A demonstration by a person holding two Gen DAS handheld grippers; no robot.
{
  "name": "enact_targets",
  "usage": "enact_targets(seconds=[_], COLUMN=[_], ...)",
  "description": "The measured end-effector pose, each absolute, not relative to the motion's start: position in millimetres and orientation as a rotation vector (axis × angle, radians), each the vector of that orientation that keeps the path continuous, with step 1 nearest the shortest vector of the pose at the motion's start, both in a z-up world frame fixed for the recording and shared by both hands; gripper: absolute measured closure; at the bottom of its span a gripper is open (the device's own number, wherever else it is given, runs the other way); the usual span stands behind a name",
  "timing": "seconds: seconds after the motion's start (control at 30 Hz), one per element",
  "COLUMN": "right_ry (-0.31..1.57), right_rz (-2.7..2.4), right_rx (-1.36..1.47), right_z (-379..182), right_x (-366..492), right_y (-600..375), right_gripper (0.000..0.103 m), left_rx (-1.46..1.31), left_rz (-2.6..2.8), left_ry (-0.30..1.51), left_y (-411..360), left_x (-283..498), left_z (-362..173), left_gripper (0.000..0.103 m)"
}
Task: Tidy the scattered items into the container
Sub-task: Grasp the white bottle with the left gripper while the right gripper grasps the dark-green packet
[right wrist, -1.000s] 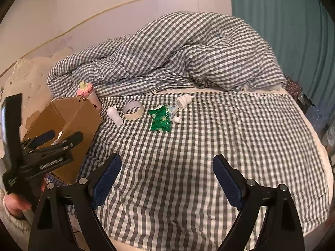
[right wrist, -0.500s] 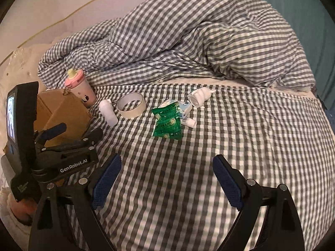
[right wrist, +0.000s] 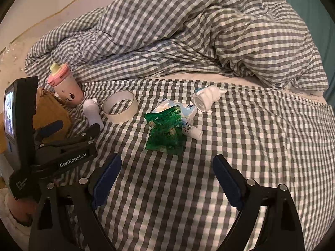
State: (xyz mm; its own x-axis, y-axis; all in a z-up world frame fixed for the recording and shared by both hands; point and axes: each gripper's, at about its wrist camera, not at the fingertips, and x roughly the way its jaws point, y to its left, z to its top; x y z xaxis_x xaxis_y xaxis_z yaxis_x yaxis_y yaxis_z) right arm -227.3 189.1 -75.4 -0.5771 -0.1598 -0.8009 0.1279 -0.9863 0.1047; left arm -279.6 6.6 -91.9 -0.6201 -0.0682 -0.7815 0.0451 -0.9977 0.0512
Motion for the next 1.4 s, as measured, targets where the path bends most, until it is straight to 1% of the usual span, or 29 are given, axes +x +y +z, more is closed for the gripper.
enact_targets(seconds=[0.17,0.37,0.47,0.53,0.6,0.63,0.67,0.7,0.73,0.77,0.8,0.83,0.87,0.97,1.17,1.23,1.4], right_ry=[-0.014,0.066,0.076,0.094,0.104,0.102,0.099,0.095,0.084,0.067,0.051,0.034,0.018,-0.010,-0.083,-0.107,-0.135], right_rz=[-2.641,-2.642,-2.635,-2.630,-2.632,-2.628,-2.624,-2.625,-2.623,-2.624,-2.627,-2.628,-2.630,-2.643,-2.654,-2.655,-2.677], right_rx=[1.375,1.408,1.427,1.450,1.473,1.494,1.517,1.541,1.550,1.544,1.536,1.524,1.514,1.498,1.457,1.444,1.421], right_z=[-94.9,-115.0,-124.7,-131.9,-139.2,-144.2,-148.7,-153.5,-156.7,-156.9,-154.7,-151.2,-147.1,-135.5,-107.1,-98.1,-78.5], right_x=[-246.9,-269.3,-280.6,-287.9,-294.0,-297.4,-300.1,-302.5,-303.5,-302.5,-300.5,-298.0,-294.5,-281.2,-241.9,-229.4,-197.5], right_y=[176.7,161.7,156.1,153.1,151.5,151.6,152.1,153.5,155.5,157.8,160.1,162.0,164.2,172.6,191.1,194.7,201.4], right_gripper=[0.014,0.014,0.015,0.019,0.029,0.031,0.040,0.044,0.044,0.045,0.052,0.059,0.060,0.062,0.062,0.062,0.063], left_rx=[1.433,1.452,1.472,1.487,1.453,1.445,1.440,1.434,1.439,1.445,1.436,1.423,1.418,1.433,1.436,1.429,1.435], left_rz=[-2.684,-2.624,-2.601,-2.585,-2.602,-2.606,-2.612,-2.624,-2.636,-2.653,-2.666,-2.673,-2.673,-2.690,-2.724,-2.740,-2.830], left_ry=[0.128,0.075,0.106,0.134,0.140,0.134,0.126,0.128,0.139,0.144,0.129,0.102,0.072,0.045,0.130,0.127,0.121], left_y=[-9.4,-9.0,-12.8,-15.6,-16.2,-15.5,-14.7,-14.7,-14.8,-14.0,-11.8,-9.2,-6.3,-0.7,-0.3,5.6,21.4], left_x=[-301.1,-319.7,-328.4,-333.7,-335.1,-335.2,-335.2,-334.7,-334.4,-333.5,-331.9,-330.1,-328.5,-321.2,-287.3,-274.1,-238.2], left_z=[-115.3,-137.1,-146.4,-153.7,-156.3,-156.6,-156.9,-157.3,-157.5,-156.5,-154.1,-151.8,-149.9,-146.6,-126.3,-116.6,-90.7], left_gripper=[0.005,0.005,0.005,0.005,0.005,0.004,0.005,0.006,0.013,0.021,0.031,0.055,0.061,0.067,0.068,0.068,0.074])
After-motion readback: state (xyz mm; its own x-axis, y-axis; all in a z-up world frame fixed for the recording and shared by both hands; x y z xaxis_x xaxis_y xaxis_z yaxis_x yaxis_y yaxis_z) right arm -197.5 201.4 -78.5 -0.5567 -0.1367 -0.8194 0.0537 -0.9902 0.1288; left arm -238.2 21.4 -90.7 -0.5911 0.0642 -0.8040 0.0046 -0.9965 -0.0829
